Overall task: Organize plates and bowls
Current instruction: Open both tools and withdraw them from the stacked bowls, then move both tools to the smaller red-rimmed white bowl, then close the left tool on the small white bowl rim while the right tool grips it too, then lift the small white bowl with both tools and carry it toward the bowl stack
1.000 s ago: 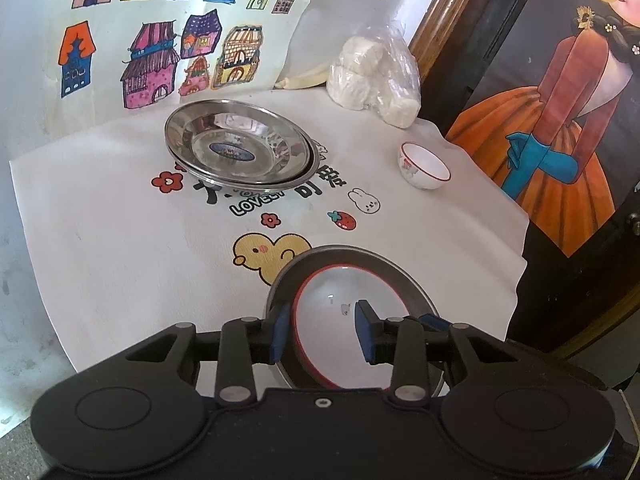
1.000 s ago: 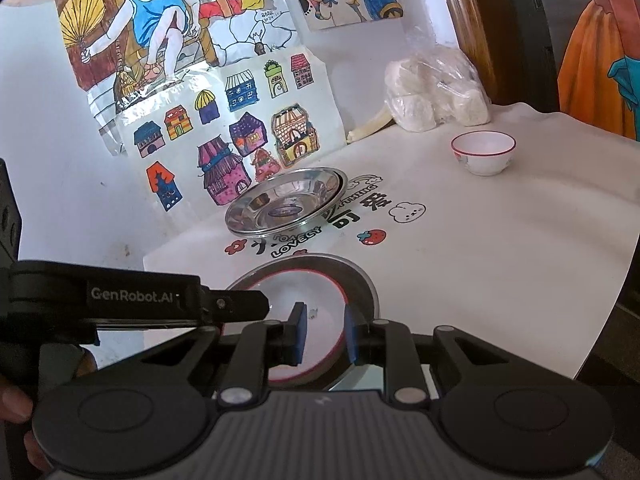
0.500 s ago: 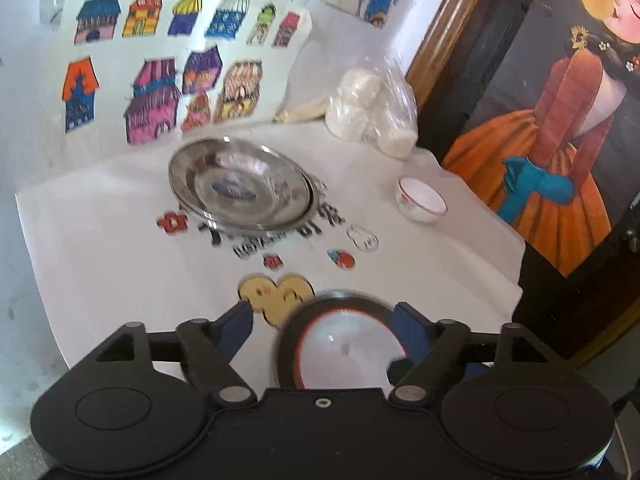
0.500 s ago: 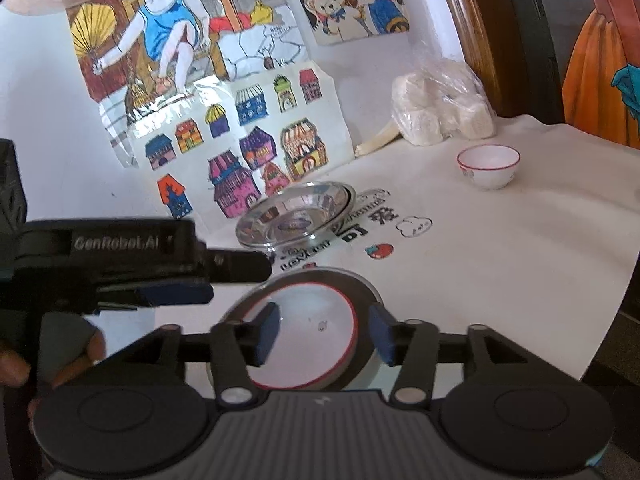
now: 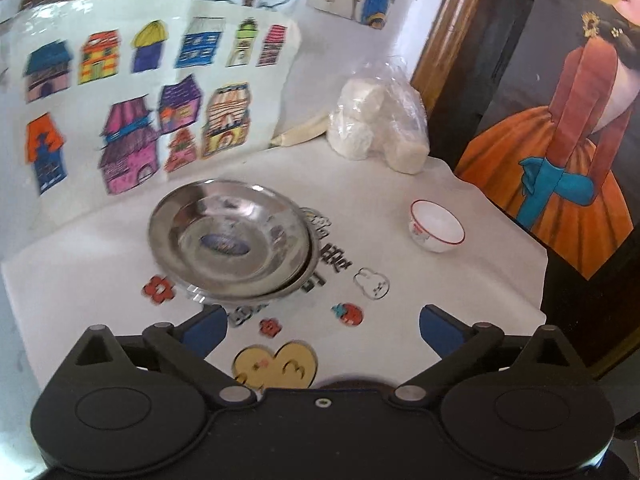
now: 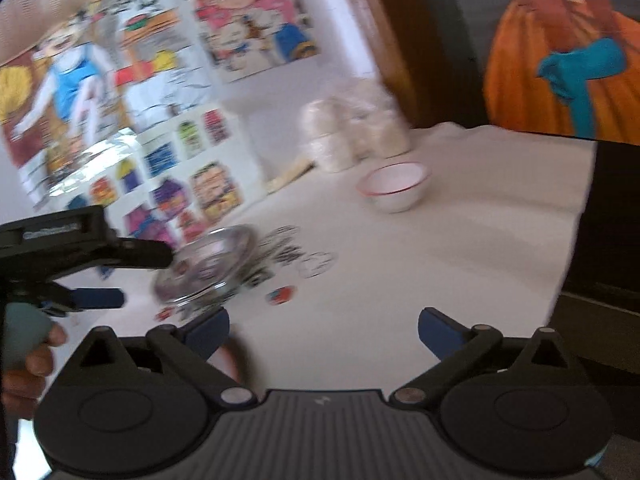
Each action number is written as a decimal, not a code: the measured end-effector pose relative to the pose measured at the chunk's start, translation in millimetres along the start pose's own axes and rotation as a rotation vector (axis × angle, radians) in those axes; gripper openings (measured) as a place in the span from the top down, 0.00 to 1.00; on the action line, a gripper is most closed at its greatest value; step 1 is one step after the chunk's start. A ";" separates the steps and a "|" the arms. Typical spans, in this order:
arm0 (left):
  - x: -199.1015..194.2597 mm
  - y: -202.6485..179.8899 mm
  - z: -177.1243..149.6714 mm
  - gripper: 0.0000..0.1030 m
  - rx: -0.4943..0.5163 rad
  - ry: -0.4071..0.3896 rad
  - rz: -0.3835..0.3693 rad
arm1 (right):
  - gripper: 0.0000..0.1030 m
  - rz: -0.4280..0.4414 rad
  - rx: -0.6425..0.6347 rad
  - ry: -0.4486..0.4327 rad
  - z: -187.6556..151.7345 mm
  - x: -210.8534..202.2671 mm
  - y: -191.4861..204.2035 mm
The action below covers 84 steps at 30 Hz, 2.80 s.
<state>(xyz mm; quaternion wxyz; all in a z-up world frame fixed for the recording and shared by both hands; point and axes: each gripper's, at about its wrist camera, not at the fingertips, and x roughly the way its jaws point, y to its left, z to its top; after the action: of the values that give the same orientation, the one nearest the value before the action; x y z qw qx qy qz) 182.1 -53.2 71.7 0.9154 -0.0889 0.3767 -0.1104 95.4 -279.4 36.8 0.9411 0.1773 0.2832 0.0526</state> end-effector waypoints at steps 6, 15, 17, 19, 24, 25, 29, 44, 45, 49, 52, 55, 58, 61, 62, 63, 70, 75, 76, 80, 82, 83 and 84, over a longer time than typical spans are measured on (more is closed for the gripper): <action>29.7 -21.9 22.5 0.01 0.078 0.030 0.011 | 0.00 -0.092 0.053 -0.019 10.8 6.5 -33.3; 82.7 -62.0 61.0 0.01 0.209 0.062 0.039 | 0.00 -0.202 0.082 -0.074 38.0 17.2 -72.1; 98.4 -71.5 70.2 0.01 0.233 0.072 0.050 | 0.00 -0.219 0.079 -0.083 44.5 23.6 -78.6; 113.6 -78.7 78.6 0.01 0.245 0.083 0.059 | 0.00 -0.237 0.074 -0.090 51.6 32.1 -83.4; 148.4 -95.2 94.0 0.01 0.278 0.089 0.069 | 0.00 -0.246 0.041 -0.089 70.9 60.4 -89.8; 155.8 -97.1 96.7 0.01 0.280 0.090 0.075 | 0.00 -0.244 0.027 -0.085 75.4 67.5 -90.4; 186.3 -100.9 105.6 0.01 0.263 0.108 0.092 | 0.00 -0.254 -0.037 -0.070 92.4 97.0 -89.2; 247.2 -93.6 108.5 0.13 0.143 0.185 -0.010 | 0.22 -0.217 -0.146 0.042 114.4 183.1 -85.0; 248.2 -93.8 108.2 0.15 0.140 0.190 -0.019 | 0.24 -0.209 -0.148 0.047 114.1 185.6 -83.6; 249.6 -94.7 107.5 0.27 0.136 0.190 -0.038 | 0.37 -0.179 -0.149 0.058 113.2 192.5 -79.6; 251.2 -94.6 107.2 0.44 0.136 0.195 -0.044 | 0.44 -0.152 -0.132 0.062 112.1 193.6 -79.9; 251.6 -92.7 106.6 0.51 0.120 0.198 -0.065 | 0.49 -0.130 -0.115 0.064 112.1 194.4 -81.5; 250.6 -94.6 105.6 0.60 0.127 0.198 -0.088 | 0.59 -0.098 -0.092 0.063 111.6 195.7 -83.6; 247.9 -94.5 103.1 0.76 0.123 0.203 -0.131 | 0.68 -0.075 -0.076 0.055 109.4 193.1 -83.2; 247.0 -94.6 102.3 0.82 0.122 0.205 -0.144 | 0.68 -0.076 -0.076 0.053 108.5 192.0 -82.2; 246.1 -94.9 101.7 0.87 0.126 0.207 -0.153 | 0.69 -0.075 -0.075 0.053 108.1 191.5 -82.0; 235.8 -97.3 96.6 0.89 0.138 0.217 -0.149 | 0.76 -0.075 -0.052 0.058 104.6 184.7 -81.5; 219.5 -93.5 94.7 0.89 0.139 0.211 -0.137 | 0.77 -0.063 -0.042 0.041 98.1 171.9 -73.4; 214.7 -91.6 94.8 0.89 0.136 0.205 -0.133 | 0.77 -0.059 -0.045 0.038 96.6 168.6 -69.7; 194.7 -85.2 94.6 0.89 0.131 0.186 -0.124 | 0.77 -0.042 -0.056 0.026 93.1 156.1 -56.6; 182.9 -81.8 94.1 0.89 0.125 0.175 -0.127 | 0.77 -0.034 -0.057 0.015 92.8 149.3 -50.4; 178.0 -80.5 93.6 0.89 0.125 0.169 -0.128 | 0.77 -0.033 -0.058 0.011 92.5 146.1 -47.3; 172.0 -79.0 92.5 0.89 0.125 0.162 -0.127 | 0.77 -0.030 -0.061 0.006 91.9 142.3 -43.7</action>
<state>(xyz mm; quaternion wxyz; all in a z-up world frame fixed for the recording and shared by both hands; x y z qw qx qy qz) 356.1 -167.9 40.7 0.8770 -0.0463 0.4354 -0.1980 264.7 -319.6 19.1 0.9458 0.1442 0.2871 0.0476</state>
